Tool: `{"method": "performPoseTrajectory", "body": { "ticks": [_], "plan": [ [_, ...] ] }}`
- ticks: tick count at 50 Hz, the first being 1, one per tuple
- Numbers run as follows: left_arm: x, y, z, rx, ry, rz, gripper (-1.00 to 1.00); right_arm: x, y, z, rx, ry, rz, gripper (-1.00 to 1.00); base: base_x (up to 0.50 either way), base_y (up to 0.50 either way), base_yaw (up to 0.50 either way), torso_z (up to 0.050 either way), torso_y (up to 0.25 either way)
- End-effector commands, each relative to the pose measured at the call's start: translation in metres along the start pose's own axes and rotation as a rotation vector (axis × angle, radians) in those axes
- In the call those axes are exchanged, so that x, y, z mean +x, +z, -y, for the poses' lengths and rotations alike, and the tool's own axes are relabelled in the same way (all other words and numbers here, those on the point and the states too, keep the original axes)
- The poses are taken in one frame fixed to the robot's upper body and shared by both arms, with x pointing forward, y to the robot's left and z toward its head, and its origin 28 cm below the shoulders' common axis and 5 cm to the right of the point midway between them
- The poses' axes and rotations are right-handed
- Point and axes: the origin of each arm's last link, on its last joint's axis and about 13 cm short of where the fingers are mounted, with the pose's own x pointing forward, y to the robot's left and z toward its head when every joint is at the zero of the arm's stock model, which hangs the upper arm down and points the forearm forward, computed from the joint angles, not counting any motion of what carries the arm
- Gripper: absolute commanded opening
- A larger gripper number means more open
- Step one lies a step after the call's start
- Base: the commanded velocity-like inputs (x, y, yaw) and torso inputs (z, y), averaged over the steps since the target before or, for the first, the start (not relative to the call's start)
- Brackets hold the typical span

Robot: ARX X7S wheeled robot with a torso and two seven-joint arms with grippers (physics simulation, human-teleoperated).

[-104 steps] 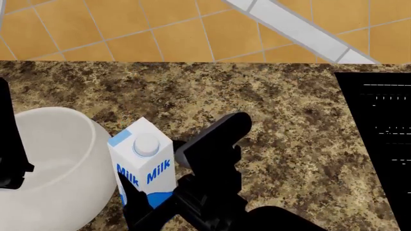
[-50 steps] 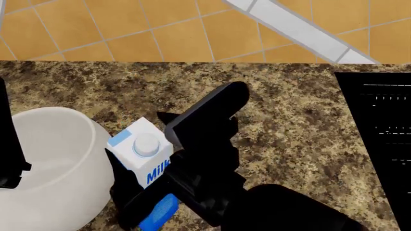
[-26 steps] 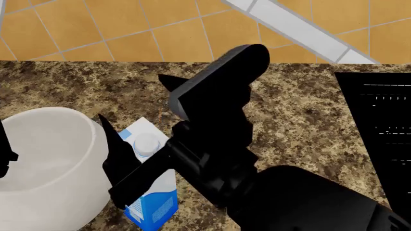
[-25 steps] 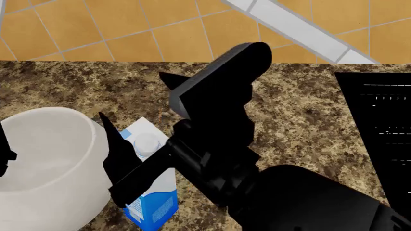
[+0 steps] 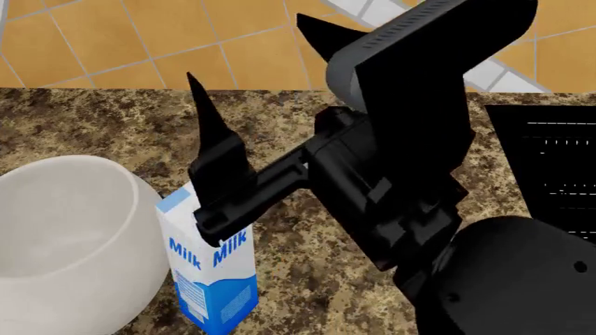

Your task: Place the eggs and milk next to the bowl.

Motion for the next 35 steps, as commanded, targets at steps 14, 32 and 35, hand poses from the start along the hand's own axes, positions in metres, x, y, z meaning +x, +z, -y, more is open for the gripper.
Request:
{"method": "performPoseTrajectory", "body": {
  "ticks": [14,32,35],
  "plan": [
    [0.003,0.017,-0.020,0.078,0.089,0.076,1.00,-0.025,0.037,0.023,-0.063,-0.198,0.092,1.00,0.00,0.00,0.00,0.000,0.000],
    [-0.003,0.026,-0.042,0.144,0.181,0.089,1.00,-0.043,0.047,0.040,-0.080,-0.349,0.099,1.00,0.00,0.00,0.00,0.000,0.000],
    [-0.005,0.030,-0.046,0.159,0.198,0.098,1.00,-0.047,0.049,0.042,-0.085,-0.368,0.101,1.00,0.00,0.00,0.00,0.000,0.000]
  ]
}}
